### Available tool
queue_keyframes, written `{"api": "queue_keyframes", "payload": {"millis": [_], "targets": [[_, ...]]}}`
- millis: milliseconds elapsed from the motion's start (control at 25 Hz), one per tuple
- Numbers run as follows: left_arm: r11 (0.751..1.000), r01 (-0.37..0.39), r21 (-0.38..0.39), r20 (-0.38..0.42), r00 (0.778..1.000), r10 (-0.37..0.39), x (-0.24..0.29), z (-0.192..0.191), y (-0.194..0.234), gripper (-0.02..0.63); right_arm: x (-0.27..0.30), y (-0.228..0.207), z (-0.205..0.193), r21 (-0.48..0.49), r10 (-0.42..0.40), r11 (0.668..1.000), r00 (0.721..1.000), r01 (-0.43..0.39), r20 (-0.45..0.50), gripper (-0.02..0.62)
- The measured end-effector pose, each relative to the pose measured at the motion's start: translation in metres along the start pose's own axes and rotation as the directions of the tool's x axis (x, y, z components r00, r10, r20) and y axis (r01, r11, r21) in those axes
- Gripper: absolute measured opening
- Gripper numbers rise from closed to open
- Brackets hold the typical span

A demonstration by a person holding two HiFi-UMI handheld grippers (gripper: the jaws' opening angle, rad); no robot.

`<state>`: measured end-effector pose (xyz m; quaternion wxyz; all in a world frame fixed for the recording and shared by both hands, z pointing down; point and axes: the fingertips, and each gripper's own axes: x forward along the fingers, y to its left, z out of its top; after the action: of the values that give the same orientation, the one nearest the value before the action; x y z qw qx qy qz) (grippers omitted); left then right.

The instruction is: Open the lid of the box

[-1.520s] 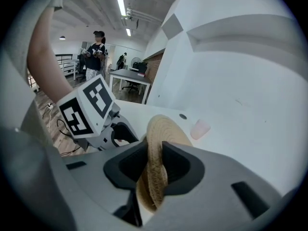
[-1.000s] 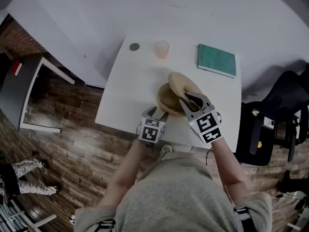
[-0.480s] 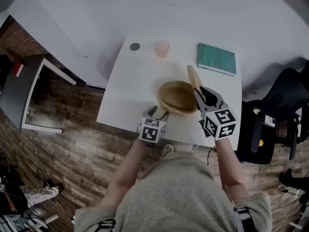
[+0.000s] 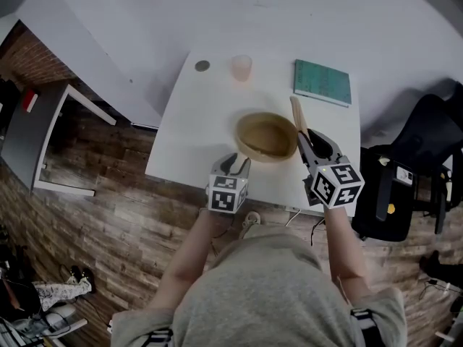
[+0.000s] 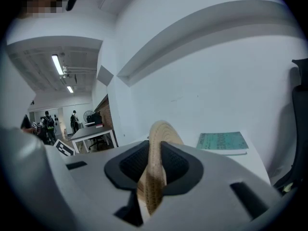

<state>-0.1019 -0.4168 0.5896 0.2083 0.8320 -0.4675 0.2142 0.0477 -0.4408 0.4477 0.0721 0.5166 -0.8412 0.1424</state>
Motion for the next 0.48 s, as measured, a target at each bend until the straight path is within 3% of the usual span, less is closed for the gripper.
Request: {"api": "queue_keyframes", "payload": {"millis": [480], "targets": [[0.995, -0.089, -0.043, 0.087, 0.992, 0.093, -0.066, -0.012, -0.029, 0.041, -0.067, 0.023, -0.016, 0.021, 0.001, 1.000, 1.000, -0.001, 0.028, 0.081]]}}
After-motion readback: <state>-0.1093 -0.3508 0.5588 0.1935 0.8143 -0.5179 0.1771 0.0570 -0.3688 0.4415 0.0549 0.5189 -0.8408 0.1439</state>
